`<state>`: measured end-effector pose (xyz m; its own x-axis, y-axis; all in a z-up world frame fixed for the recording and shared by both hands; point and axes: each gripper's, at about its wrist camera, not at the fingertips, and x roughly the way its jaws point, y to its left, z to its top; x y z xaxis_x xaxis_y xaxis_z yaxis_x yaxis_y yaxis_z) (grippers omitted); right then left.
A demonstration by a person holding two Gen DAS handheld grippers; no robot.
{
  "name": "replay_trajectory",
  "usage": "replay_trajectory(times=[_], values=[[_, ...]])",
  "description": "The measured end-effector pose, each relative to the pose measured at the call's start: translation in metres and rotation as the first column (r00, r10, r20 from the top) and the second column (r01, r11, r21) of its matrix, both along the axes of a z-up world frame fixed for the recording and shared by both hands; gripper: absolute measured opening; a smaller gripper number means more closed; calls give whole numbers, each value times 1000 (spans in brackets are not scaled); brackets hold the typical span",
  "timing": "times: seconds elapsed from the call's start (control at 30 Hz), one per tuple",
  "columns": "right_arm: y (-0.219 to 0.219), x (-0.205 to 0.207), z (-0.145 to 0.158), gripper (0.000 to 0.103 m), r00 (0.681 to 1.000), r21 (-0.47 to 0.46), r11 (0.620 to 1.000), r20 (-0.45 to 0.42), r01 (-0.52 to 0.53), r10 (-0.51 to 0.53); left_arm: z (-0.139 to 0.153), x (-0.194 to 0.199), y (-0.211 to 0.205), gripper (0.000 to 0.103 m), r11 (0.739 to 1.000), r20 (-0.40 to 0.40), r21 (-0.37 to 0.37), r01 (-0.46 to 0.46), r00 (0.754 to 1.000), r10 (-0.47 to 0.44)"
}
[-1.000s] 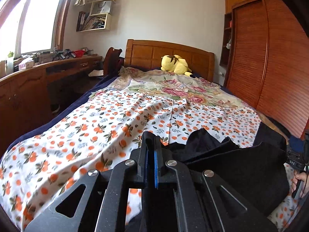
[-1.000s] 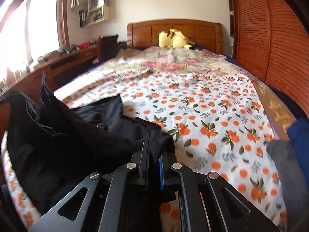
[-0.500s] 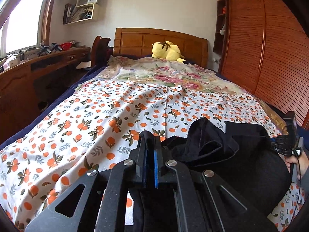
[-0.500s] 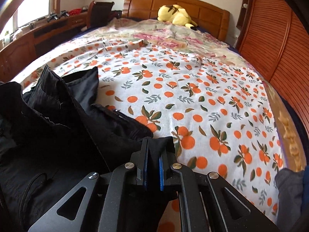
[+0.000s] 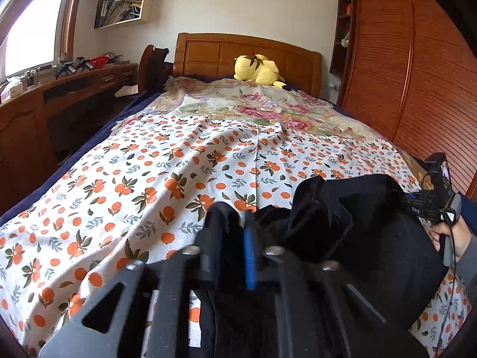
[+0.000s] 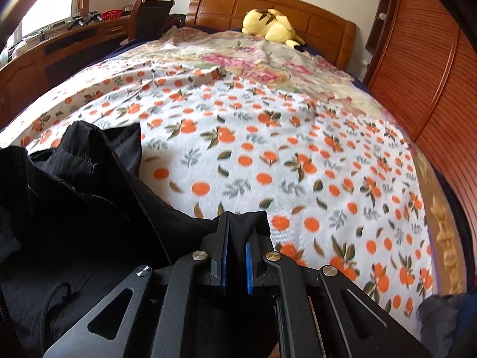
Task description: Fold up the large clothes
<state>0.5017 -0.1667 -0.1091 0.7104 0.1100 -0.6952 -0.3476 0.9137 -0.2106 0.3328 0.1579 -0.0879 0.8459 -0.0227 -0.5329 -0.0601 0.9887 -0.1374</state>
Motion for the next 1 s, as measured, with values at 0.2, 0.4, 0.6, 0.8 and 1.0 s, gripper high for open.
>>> replay_trajectory(times=[0.2, 0.4, 0.6, 0.8, 1.0], values=[[12, 21, 2, 7, 999, -56, 998, -17, 26, -27, 4, -5, 10, 64, 999, 19, -41, 9, 1000, -8], [13, 55, 2, 7, 992, -110, 986, -23, 121, -125, 1, -5, 8, 80, 999, 12, -42, 26, 1000, -25], [2, 76, 0, 10, 969, -71, 970, -76, 231, -236, -4, -3, 0, 80, 997, -14, -31, 65, 998, -65], [0, 58, 24, 63, 959, -70, 957, -21, 280, -282, -5, -1, -9, 80, 995, -23, -31, 100, 995, -100], [2, 0, 20, 63, 980, -30, 980, -39, 195, -197, -4, -5, -17, 80, 992, -25, -13, 124, 992, -124]])
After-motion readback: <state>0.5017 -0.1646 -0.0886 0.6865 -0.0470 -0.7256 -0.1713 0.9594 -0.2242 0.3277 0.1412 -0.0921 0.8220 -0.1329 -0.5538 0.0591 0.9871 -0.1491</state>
